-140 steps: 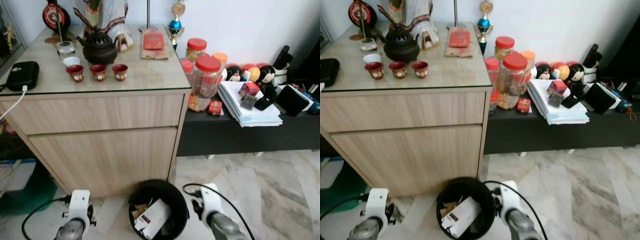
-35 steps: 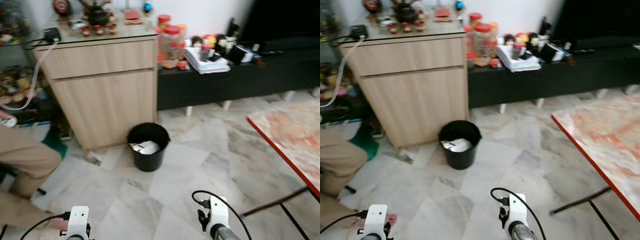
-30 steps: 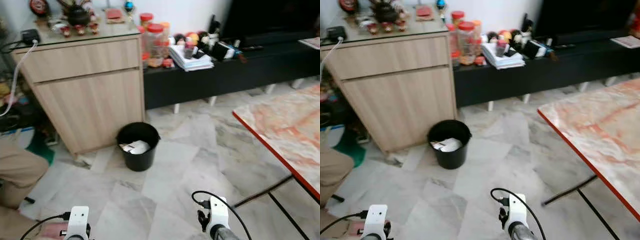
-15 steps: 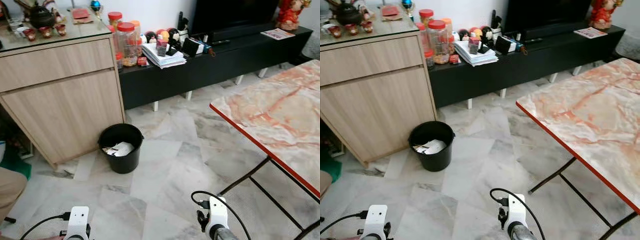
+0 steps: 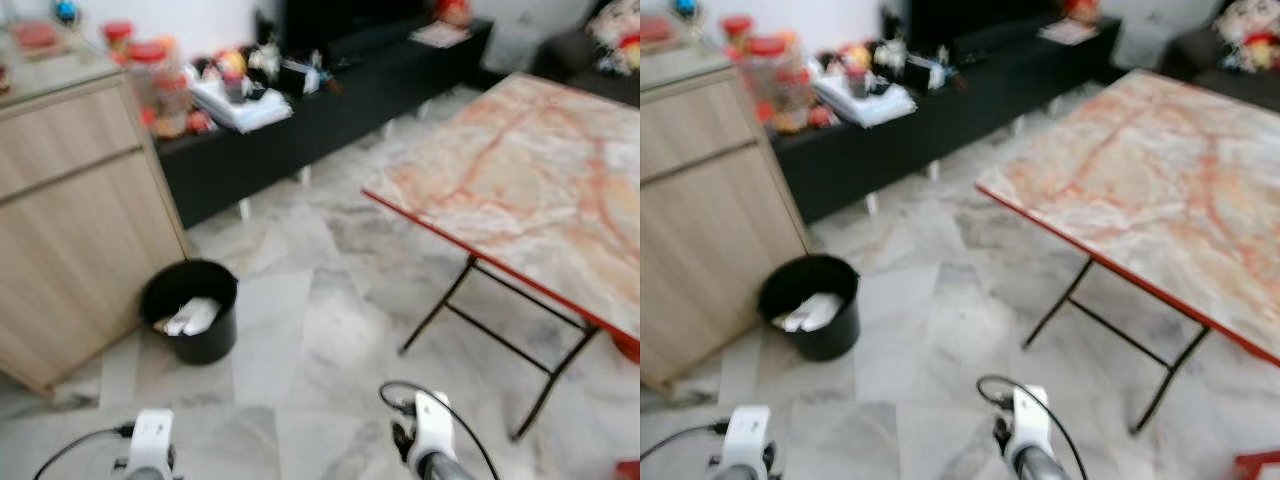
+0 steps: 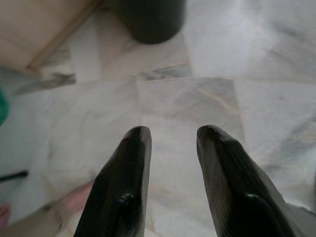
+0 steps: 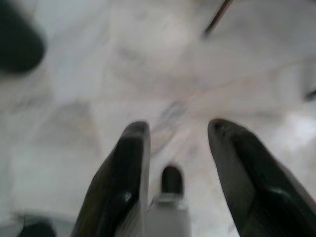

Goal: Picking trash to rubbish bin

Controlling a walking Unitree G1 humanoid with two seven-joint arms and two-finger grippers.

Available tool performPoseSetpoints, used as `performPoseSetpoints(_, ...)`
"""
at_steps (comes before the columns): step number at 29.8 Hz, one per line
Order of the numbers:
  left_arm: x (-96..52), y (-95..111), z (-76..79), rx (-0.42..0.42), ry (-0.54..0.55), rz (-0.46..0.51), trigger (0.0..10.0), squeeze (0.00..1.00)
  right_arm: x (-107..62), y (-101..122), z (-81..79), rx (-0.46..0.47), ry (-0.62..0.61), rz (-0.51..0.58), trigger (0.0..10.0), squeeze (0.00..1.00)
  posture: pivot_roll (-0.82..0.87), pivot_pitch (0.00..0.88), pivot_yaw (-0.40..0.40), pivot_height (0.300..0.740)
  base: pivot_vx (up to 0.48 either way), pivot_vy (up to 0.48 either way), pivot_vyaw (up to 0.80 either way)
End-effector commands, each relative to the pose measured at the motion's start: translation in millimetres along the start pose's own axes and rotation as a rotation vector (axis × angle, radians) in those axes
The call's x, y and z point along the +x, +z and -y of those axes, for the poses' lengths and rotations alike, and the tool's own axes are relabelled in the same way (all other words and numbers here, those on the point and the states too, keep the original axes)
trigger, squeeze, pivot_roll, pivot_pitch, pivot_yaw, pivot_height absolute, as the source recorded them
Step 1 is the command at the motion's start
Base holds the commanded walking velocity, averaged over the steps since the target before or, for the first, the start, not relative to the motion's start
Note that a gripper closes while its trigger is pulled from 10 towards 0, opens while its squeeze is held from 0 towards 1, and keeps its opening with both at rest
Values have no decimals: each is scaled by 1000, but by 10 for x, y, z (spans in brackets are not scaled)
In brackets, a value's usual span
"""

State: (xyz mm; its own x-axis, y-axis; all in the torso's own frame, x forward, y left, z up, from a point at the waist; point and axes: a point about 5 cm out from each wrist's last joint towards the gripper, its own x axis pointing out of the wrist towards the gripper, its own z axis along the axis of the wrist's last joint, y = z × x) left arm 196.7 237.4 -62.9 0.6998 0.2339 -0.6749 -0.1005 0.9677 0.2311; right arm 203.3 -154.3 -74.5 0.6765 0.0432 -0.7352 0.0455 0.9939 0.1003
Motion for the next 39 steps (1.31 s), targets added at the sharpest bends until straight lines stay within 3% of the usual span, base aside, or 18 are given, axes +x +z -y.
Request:
performPoseSetpoints(1, -34, -126, -32, 13, 4, -46, 10000, 0, 5, -3, -57, 5, 13, -2, 10000, 0, 70, 47, -31, 740, 0, 0, -800)
performPoseSetpoints(14, -24, -92, -13, 18, -5, -33, 10000, 0, 7, 6, -52, 5, 13, -1, 10000, 0, 70, 42, -31, 740, 0, 0, -800)
performPoseSetpoints(23, 22, 86, 7, 30, -10, 33, 10000, 0, 30, 110, -78, 8, 21, 34, 10000, 0, 70, 41, -32, 740, 0, 0, -800)
performPoseSetpoints(31, 33, 201, -98, 111, -4, 105, 10000, 0, 52, 265, -91, -11, 37, 97, 10000, 0, 70, 40, -33, 740, 0, 0, 0)
performPoseSetpoints(33, 43, 472, -336, 78, 77, 243, 10000, 0, 65, 469, -69, -13, 36, 187, 10000, 0, 73, 43, -38, 740, 0, 0, 0)
performPoseSetpoints(36, 39, 602, -410, 76, 101, 305, 10000, 0, 69, 559, -68, -13, 40, 224, 10000, 0, 73, 43, -38, 740, 0, 0, 0)
performPoseSetpoints(37, 24, 860, -501, 91, 131, 421, 10000, 0, 73, 743, -84, -6, 50, 296, 10000, 0, 73, 42, -39, 740, 0, 0, 0)
performPoseSetpoints(39, 10, 974, -539, 98, 145, 471, 10000, 0, 72, 827, -92, -2, 55, 329, 10000, 0, 73, 42, -39, 740, 0, 0, 0)
